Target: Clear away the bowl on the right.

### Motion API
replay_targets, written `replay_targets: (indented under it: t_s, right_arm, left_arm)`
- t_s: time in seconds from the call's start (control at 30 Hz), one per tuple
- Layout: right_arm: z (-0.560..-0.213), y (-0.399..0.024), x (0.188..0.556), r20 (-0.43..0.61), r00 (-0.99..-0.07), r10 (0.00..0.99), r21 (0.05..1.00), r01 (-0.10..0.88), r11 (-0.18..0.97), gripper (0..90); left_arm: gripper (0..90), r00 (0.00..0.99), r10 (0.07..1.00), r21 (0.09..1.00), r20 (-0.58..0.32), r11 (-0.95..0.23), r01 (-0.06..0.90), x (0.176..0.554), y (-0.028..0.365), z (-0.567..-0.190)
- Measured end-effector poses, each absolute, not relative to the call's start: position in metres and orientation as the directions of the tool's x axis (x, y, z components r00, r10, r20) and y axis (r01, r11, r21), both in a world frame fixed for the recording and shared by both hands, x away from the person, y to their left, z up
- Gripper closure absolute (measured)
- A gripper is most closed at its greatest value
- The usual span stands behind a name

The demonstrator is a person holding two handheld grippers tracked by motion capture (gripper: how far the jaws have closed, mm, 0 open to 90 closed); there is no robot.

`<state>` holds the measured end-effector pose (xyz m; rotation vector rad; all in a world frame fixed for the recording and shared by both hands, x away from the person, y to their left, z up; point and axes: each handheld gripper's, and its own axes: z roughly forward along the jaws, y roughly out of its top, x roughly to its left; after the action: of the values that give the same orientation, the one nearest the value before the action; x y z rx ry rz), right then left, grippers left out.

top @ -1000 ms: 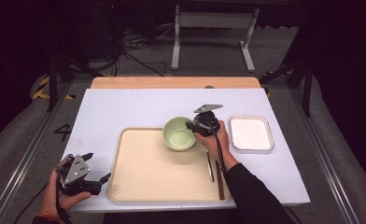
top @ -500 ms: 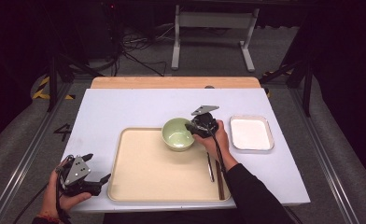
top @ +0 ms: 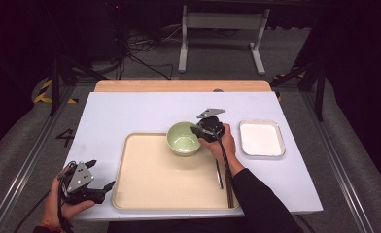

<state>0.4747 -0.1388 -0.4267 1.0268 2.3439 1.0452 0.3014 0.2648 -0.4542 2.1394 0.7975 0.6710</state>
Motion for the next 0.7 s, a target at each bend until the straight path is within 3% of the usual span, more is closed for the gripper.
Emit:
replay_targets:
  t_s: [0.2,0.7]
  right_arm:
    - [-0.420,-0.148,0.471,0.017,-0.658,0.753,0.804,0.456,0.380,81.0]
    - [-0.384,-0.180,0.440,-0.017,-0.667,0.745,0.881,0.343,0.327,78.7]
  left_arm:
    - [9.5,0.659,0.723,0.779,0.208,-0.529,0.336,0.303,0.265,-0.455]
    - [9.4,0.657,0.723,0.777,0.214,-0.533,0.333,0.308,0.263,-0.453]
